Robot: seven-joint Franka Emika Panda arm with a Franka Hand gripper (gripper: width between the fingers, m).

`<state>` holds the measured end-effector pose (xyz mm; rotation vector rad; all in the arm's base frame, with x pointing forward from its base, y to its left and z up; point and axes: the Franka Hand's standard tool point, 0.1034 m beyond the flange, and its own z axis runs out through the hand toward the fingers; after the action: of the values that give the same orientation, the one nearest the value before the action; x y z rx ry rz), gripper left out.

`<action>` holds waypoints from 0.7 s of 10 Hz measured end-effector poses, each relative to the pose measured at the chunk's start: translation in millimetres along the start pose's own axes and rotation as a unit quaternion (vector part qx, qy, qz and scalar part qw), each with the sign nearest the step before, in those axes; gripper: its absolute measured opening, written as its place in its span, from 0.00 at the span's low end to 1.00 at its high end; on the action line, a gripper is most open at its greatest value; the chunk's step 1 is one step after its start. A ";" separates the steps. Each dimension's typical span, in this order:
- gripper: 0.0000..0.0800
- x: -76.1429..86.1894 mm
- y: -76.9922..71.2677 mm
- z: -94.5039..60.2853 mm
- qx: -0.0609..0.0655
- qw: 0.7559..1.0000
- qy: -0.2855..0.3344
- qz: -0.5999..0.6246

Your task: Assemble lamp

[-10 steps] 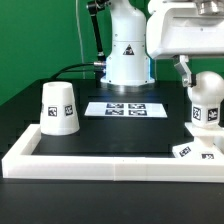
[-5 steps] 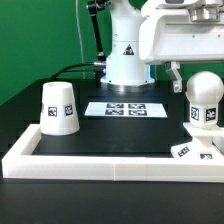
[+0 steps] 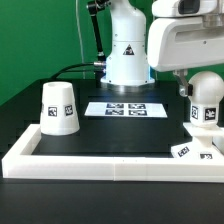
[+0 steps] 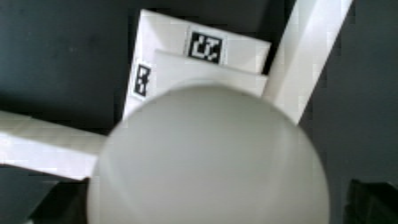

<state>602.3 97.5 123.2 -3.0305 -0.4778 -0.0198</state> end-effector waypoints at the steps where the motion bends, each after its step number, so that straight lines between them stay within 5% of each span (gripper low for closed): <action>1: 0.87 0.0 5.3 -0.2 -0.001 1.000 0.002 -0.003; 5: 0.87 -0.1 9.6 1.0 -0.002 1.000 0.006 0.000; 7: 0.72 0.2 9.0 1.3 -0.003 1.000 0.008 0.000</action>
Offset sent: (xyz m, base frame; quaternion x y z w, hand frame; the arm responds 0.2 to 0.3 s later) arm -0.0004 -0.0020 -0.0018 0.0071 0.0085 -0.0069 0.9999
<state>605.3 89.1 121.2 -3.0328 -0.4780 -0.0447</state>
